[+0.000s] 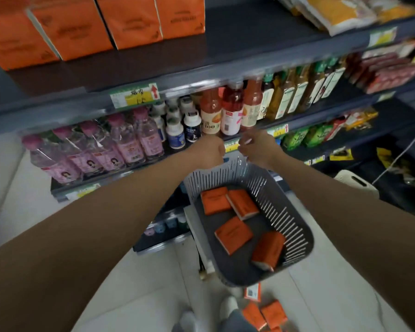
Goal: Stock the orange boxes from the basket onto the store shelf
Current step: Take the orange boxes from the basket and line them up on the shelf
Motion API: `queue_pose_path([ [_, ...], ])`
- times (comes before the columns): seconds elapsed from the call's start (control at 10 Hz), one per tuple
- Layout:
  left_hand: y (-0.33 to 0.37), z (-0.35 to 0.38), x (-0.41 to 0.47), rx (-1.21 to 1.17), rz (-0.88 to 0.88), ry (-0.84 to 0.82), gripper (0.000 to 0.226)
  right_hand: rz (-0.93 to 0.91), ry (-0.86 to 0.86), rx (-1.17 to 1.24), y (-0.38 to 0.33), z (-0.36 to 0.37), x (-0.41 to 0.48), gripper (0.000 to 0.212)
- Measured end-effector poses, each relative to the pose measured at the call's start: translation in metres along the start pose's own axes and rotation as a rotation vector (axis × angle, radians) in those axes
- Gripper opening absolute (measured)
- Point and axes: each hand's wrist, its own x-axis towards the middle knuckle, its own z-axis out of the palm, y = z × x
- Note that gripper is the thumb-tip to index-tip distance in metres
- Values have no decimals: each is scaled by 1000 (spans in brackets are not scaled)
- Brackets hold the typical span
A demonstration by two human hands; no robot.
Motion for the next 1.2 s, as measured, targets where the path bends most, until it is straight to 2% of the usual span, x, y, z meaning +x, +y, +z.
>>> queue_pose_path([
  [0.1, -15, 30, 9, -29, -125, -103, 16, 145, -89, -75, 29, 22, -4, 24],
  [0.2, -34, 60, 24, -230, -314, -184, 18, 342, -104, 75, 57, 41, -3, 30],
  [0.3, -46, 87, 36, -396, -504, -224, 8, 340, -229, -81, 94, 60, 5, 39],
  [0.4, -56, 116, 53, -436, -600, -208, 25, 515, -155, 105, 124, 77, 17, 39],
  [0.5, -61, 140, 70, -439, -669, -214, 24, 619, -144, 172, 153, 96, 25, 43],
  [0.6, -70, 163, 90, -442, -740, -232, 41, 718, -187, 264, 174, 115, 33, 47],
  [0.7, -77, 180, 107, -455, -821, -213, 47, 834, -236, 368, 193, 132, 44, 54],
  [0.9, -95, 204, 124, -549, -920, -202, 53, 949, -266, 518, 213, 158, 61, 61],
  [1.0, -101, 208, 130, -666, -953, -194, 54, 950, -257, 573, 215, 165, 68, 61],
  [1.1, -100, 206, 126, -750, -981, -159, 51, 990, -244, 735, 213, 166, 72, 48],
  [1.2, -98, 202, 122, -885, -1034, -135, 43, 1050, -234, 900, 210, 163, 72, 46],
])
